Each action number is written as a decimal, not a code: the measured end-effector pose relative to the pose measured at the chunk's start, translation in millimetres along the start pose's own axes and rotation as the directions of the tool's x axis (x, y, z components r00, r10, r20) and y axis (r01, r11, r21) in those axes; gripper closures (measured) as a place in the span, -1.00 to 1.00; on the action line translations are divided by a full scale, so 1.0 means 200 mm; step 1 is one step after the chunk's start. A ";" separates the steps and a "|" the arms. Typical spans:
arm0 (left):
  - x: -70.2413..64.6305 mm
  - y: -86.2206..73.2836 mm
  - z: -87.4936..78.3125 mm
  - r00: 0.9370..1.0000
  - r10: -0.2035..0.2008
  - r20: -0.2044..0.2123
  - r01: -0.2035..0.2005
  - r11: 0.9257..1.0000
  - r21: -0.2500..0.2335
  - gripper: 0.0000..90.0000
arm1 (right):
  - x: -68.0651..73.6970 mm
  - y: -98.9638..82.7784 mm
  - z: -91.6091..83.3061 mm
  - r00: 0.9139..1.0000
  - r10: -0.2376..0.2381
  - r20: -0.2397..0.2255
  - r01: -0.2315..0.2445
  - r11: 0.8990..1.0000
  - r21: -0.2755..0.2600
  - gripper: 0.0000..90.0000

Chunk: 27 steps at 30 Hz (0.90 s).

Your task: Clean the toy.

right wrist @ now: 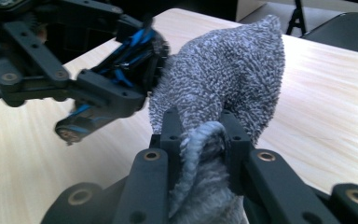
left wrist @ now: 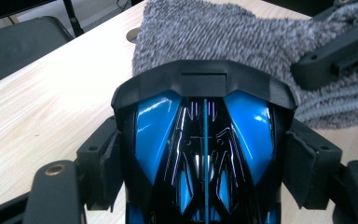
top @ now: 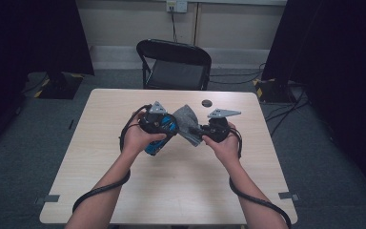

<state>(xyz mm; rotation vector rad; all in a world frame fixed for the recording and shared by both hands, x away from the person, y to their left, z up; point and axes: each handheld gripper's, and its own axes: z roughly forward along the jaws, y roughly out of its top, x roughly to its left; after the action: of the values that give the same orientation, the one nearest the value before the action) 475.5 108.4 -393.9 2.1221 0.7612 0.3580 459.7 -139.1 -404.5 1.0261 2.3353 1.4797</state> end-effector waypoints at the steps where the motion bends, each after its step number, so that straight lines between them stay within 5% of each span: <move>1: 0.00 0.00 0.00 1.000 -0.001 -0.001 0.001 1.000 0.002 -0.43 | 0.01 0.00 0.01 1.000 -0.002 -0.012 0.002 1.000 -0.001 0.67; 27: 0.00 0.02 0.02 1.000 -0.014 0.007 0.014 1.000 0.008 -0.43 | 0.06 -0.05 0.09 0.999 -0.026 -0.040 0.028 0.998 0.053 0.67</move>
<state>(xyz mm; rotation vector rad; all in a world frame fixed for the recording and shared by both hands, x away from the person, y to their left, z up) 479.4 105.0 -392.6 2.1234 0.7741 0.3400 455.5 -122.0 -418.7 0.9831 2.4186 1.4475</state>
